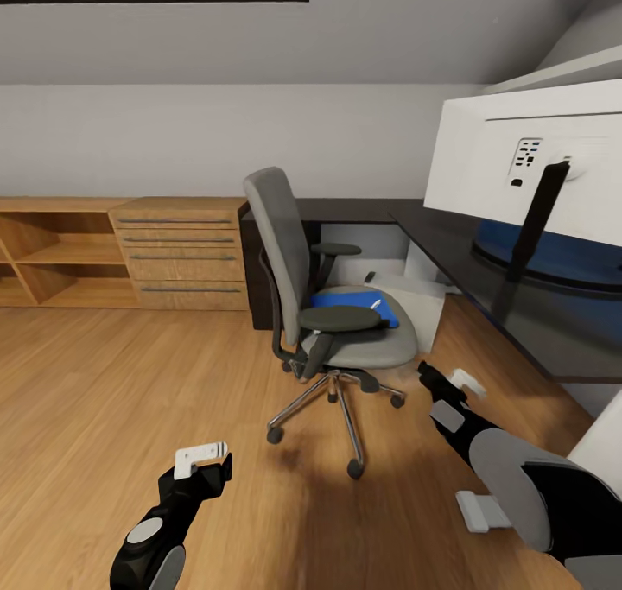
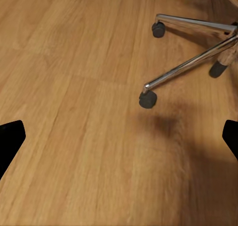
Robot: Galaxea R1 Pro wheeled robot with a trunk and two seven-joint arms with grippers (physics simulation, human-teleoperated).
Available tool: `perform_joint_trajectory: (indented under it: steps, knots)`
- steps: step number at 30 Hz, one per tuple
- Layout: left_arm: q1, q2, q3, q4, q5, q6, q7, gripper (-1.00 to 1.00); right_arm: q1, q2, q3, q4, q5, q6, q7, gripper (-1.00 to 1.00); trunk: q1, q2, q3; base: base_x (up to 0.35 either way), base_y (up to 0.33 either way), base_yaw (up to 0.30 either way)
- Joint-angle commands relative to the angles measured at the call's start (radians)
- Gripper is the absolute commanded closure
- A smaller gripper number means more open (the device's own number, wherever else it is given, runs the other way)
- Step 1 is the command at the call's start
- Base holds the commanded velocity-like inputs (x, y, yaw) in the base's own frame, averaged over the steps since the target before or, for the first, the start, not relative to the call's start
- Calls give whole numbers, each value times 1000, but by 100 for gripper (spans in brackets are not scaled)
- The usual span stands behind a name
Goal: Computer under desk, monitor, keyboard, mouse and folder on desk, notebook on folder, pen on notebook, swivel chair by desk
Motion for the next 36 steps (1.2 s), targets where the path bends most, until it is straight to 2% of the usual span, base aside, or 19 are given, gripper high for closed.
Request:
perform_joint_trajectory:
  steps: [1,3,5,7,11,20,36]
  knots:
    - [-1,1,-3,1,10,2,10,-100,-1,-5,-7,-3,-26,8,-3,-100,0,0,-1,114,0,0]
    - [-1,1,-3,2,10,2,10,-100,-1,-13,-9,-7,-58,19,-2,-100,0,0,-1,146,0,0]
    - [-1,1,-3,4,11,2,10,-100,-1,-27,-11,-28,-114,42,-2,-100,0,0,-1,177,0,0]
    - [-1,1,-3,4,11,2,10,-100,-1,-31,-11,-46,-141,61,-2,-100,0,0,-1,155,0,0]
    - [-1,1,-3,5,11,2,10,-100,-1,-36,-11,-64,-166,80,-2,-100,0,0,-1,78,0,0]
    - [-1,1,-3,6,9,2,10,-100,-1,-38,-11,-67,-171,82,-2,-100,0,0,-1,123,0,0]
    - [-1,1,-3,6,11,1,10,-100,-1,-46,-12,-67,-172,79,-1,-100,0,0,-1,227,0,0]
